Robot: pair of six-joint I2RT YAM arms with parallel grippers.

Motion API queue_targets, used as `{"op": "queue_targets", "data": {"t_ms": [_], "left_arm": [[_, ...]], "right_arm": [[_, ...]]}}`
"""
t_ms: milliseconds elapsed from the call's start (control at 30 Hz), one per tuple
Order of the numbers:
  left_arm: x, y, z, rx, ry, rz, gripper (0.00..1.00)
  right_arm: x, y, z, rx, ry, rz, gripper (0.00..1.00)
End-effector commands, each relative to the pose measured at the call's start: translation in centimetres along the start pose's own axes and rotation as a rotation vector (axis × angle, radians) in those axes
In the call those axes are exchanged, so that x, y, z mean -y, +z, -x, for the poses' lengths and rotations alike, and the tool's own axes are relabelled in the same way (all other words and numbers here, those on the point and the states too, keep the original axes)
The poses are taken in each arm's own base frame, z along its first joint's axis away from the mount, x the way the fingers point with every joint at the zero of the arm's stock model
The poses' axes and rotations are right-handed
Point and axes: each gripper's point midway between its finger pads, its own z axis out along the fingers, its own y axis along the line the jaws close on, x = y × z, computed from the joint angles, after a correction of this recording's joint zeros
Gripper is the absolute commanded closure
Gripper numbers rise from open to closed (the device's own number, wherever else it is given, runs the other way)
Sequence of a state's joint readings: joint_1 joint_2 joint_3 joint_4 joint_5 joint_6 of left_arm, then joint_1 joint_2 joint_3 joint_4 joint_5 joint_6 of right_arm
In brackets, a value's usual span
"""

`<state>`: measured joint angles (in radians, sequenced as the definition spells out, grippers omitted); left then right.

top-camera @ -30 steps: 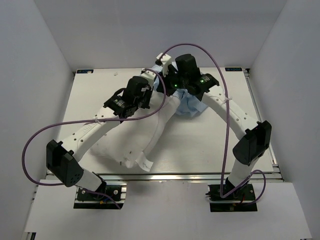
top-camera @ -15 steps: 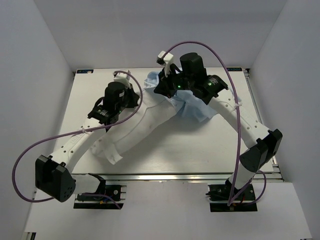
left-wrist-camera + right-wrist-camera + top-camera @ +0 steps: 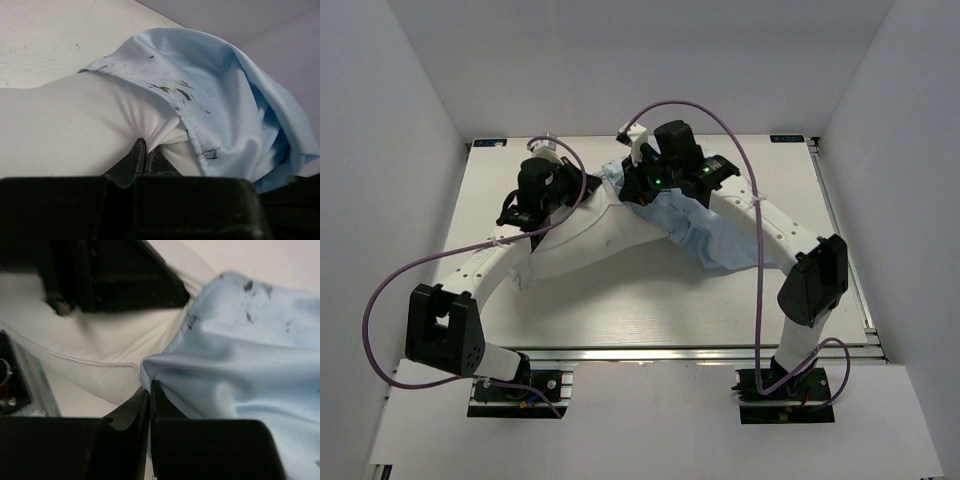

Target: Put the pillow into the pillowcase

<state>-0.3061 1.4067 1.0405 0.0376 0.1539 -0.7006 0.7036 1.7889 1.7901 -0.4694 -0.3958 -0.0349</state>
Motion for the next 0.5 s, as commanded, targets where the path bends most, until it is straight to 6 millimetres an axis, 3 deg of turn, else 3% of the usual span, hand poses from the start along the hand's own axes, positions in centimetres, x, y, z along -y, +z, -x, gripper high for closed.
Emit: {"op": "queue_targets", "data": {"t_ms": [0, 100, 133, 233, 333, 400, 433, 467], "left_arm": [[1.2, 0.2, 2.9, 0.083, -0.141, -0.103, 1.0], [-0.4, 1.0, 3.1, 0.073, -0.2, -0.09, 1.0], [-1.1, 1.2, 3.4, 0.074, -0.217, -0.08, 1.0], [-2.4, 2.3, 3.2, 0.046, -0.279, -0.07, 1.0], [-3.4, 3.2, 3.0, 0.027, -0.313, -0.063, 1.0], [-3.5, 3.6, 3.2, 0.023, -0.334, -0.075, 1.0], [-4.1, 4.0, 2.9, 0.012, -0.347, -0.063, 1.0], [-4.3, 4.2, 3.0, 0.01, -0.35, -0.061, 1.0]], "right_arm": [[0.2, 1.6, -1.1, -0.013, -0.058, 0.002, 0.94], [0.6, 1.0, -1.0, -0.021, -0.123, -0.007, 0.68], [0.3, 0.2, -0.2, -0.001, -0.153, 0.005, 0.53], [-0.2, -2.8, 2.2, 0.061, -0.275, 0.037, 0.31], [-0.3, -6.8, 5.0, 0.149, -0.405, 0.028, 0.21], [0.5, -8.0, 5.0, 0.167, -0.455, -0.015, 0.17], [0.5, -9.9, 5.8, 0.201, -0.492, -0.072, 0.15], [0.9, -10.3, 6.2, 0.226, -0.523, -0.107, 0.14]]}}
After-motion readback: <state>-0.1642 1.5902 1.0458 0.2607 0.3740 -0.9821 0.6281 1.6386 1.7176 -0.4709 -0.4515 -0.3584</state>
